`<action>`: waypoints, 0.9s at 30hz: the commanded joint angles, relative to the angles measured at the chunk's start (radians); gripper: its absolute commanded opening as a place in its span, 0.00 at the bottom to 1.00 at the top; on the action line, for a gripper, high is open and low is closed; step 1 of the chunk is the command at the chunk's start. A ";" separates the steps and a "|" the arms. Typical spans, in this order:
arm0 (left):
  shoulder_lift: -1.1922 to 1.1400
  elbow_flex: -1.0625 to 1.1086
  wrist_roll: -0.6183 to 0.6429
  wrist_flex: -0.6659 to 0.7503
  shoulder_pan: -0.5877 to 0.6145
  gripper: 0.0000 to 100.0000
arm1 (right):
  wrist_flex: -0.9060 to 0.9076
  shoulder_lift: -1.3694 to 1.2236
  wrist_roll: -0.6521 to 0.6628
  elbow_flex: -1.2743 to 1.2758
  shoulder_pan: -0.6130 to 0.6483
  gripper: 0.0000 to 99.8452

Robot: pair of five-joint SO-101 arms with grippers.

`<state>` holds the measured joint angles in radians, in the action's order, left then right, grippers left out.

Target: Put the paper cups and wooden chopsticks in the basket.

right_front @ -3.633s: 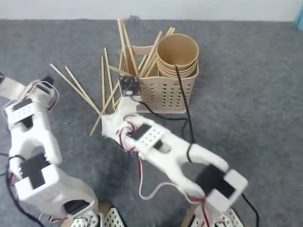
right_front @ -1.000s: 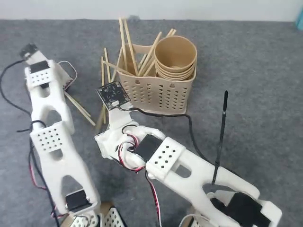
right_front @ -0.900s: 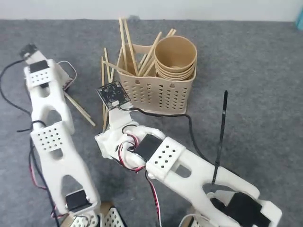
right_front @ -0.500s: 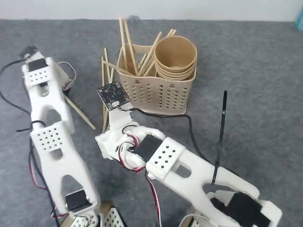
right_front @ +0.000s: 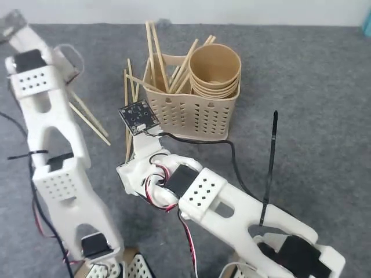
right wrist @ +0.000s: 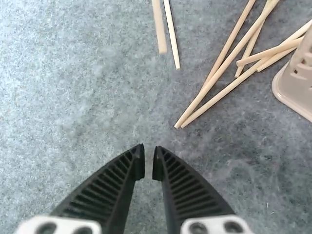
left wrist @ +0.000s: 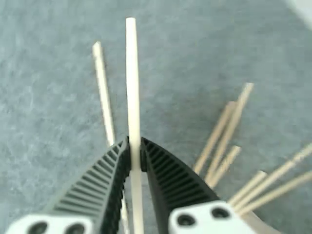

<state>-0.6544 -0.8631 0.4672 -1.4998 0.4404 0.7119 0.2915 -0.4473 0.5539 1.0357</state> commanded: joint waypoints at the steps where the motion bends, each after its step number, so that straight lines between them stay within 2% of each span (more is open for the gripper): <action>1: 0.235 -0.048 -0.083 0.002 -0.092 0.01 | -0.015 0.058 0.018 -0.006 0.001 0.05; 10: 0.565 -0.039 -0.124 0.215 -0.301 0.01 | -0.015 0.058 0.018 -0.006 -0.002 0.05; 18: 0.612 -0.039 -0.270 0.440 -0.408 0.01 | -0.015 0.058 0.018 -0.006 -0.005 0.05; 20: 0.609 -0.039 -0.273 0.445 -0.431 0.01 | -0.015 0.058 0.018 -0.006 -0.005 0.05; 27: 0.626 -0.045 -0.275 0.278 -0.537 0.01 | -0.015 0.058 0.018 -0.006 -0.005 0.05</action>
<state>-0.0974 -0.8677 0.2018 -1.1592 -0.0476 0.7119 0.2915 -0.4473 0.5539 1.0357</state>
